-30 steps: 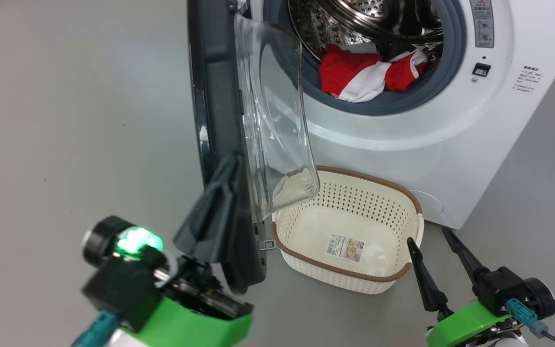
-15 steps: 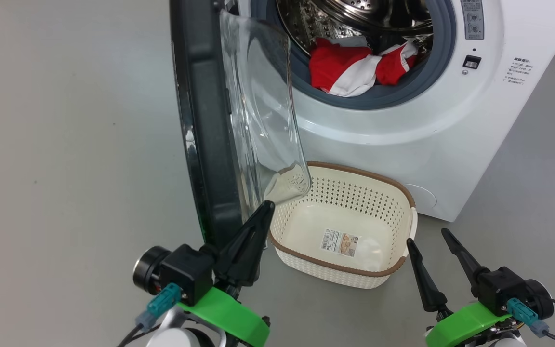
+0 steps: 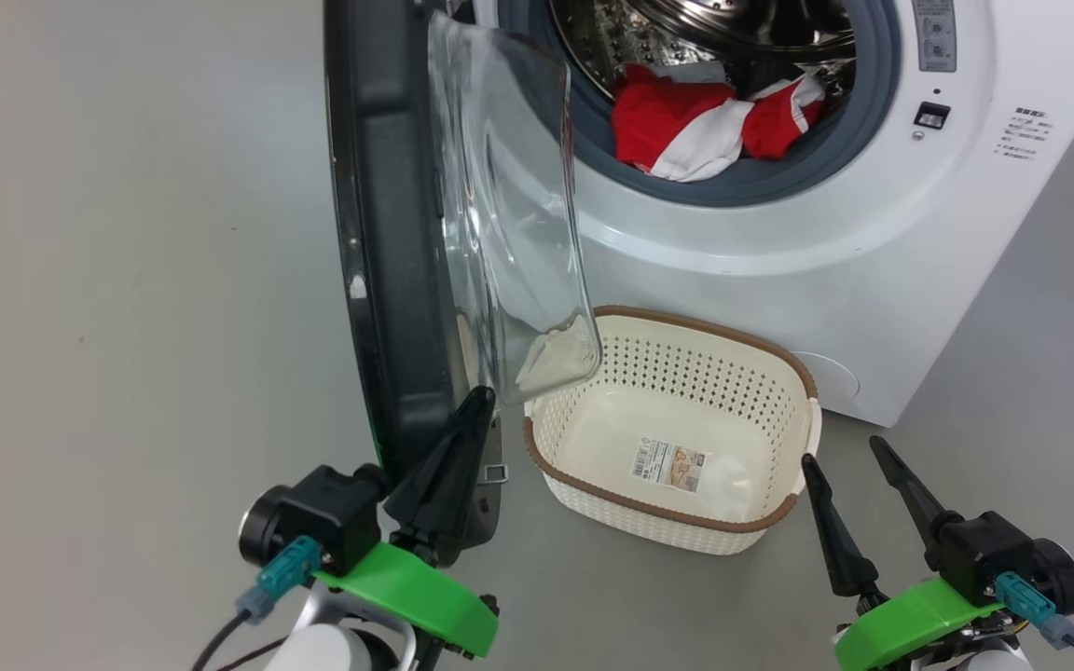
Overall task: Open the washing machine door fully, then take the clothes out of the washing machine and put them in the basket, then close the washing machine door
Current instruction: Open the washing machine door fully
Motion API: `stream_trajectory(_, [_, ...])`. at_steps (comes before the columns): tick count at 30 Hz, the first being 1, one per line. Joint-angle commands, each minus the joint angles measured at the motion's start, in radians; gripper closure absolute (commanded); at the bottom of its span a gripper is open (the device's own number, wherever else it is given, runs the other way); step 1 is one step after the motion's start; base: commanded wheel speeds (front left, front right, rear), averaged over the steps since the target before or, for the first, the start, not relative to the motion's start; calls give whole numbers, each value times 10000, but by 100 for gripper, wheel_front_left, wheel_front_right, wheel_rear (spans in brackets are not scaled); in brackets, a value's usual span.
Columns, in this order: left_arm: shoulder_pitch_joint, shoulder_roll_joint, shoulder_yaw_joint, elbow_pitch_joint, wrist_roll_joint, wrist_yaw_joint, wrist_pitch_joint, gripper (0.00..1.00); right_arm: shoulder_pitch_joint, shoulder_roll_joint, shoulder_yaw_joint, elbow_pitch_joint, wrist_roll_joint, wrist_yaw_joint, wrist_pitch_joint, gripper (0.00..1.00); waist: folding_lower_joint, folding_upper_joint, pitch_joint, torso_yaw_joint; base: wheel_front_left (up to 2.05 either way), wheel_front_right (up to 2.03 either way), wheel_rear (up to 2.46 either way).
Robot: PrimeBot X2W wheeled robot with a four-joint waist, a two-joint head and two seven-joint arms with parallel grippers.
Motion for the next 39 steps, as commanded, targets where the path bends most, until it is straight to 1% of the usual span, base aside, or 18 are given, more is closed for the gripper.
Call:
stream_trajectory(1, [-142,217,567,-57,-120,204,-50,100,-241,-7,160,-245,17,46,-8,0,0,0,49,116,0,0,0])
stream_trajectory(10, [77,629,1262,149,-419,550,-169,100,-188,-7,222,-288,37,46,51,0,0,0,64,440,0,0,0])
stream_trajectory(19, [280,1138,2178,-10,-739,1060,-216,100,-163,-7,105,-389,-202,46,176,0,0,0,203,588,0,0,0])
stream_trajectory(20, [280,1138,2178,-10,-739,1060,-216,100,-163,-7,105,-389,-202,46,176,0,0,0,203,588,0,0,0])
stream_trajectory(23, [273,1269,2510,-1,-821,1327,-196,100,-186,-7,51,-501,-279,46,263,0,0,0,339,582,0,0,0])
stream_trajectory(25, [228,1344,2689,3,-895,1427,-179,100,-230,-7,-29,-568,-339,46,314,0,0,0,440,570,0,0,0])
stream_trajectory(32, [-71,1650,3334,441,-1240,1648,-101,100,-267,-7,-158,-838,-576,46,508,0,0,0,709,474,0,0,0])
stream_trajectory(39, [-644,1959,3855,1165,-1447,1676,-296,100,-295,-7,-278,-1195,-832,46,764,0,0,0,1177,450,0,0,0])
